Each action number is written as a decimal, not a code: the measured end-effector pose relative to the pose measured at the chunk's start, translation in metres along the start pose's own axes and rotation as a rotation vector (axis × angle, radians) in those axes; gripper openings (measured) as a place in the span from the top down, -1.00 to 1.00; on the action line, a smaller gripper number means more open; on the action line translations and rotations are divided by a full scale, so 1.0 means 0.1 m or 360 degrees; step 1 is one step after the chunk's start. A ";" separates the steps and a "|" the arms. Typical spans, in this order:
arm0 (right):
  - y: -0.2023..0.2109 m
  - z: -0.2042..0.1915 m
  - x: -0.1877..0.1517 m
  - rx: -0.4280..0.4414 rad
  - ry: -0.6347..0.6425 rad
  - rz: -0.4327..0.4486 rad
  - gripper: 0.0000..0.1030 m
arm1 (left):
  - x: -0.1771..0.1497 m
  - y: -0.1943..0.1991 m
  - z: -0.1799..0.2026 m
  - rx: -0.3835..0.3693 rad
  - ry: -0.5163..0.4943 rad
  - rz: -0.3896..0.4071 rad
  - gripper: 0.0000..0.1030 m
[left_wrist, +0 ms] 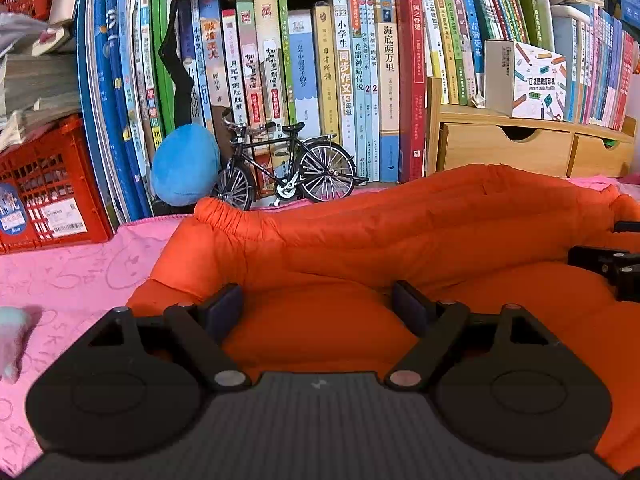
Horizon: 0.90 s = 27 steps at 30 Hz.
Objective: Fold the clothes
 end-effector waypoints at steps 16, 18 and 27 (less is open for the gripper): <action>1.10 -0.04 -0.29 -0.0008 0.0147 0.0109 -0.50 | -0.50 1.10 -0.23 0.0325 -0.0267 0.0092 -0.62; 1.11 0.21 -0.35 -0.0139 0.0100 0.0058 -0.50 | -0.62 1.18 -0.50 0.0282 -0.0089 0.0084 -0.72; 1.73 0.91 -0.64 -0.0012 -0.0447 0.0138 -0.80 | -0.31 1.64 0.19 -0.0204 0.0035 0.0246 -0.53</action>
Point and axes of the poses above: each gripper's, at about its wrist camera, not at the fingertips, and y roughly against the way its jaws point, z to its right, x to its top, the point moved 4 cm from there along -y, roughly the way its jaws point, and after that the axes turned 5 degrees about -x, right-handed, at the moved point
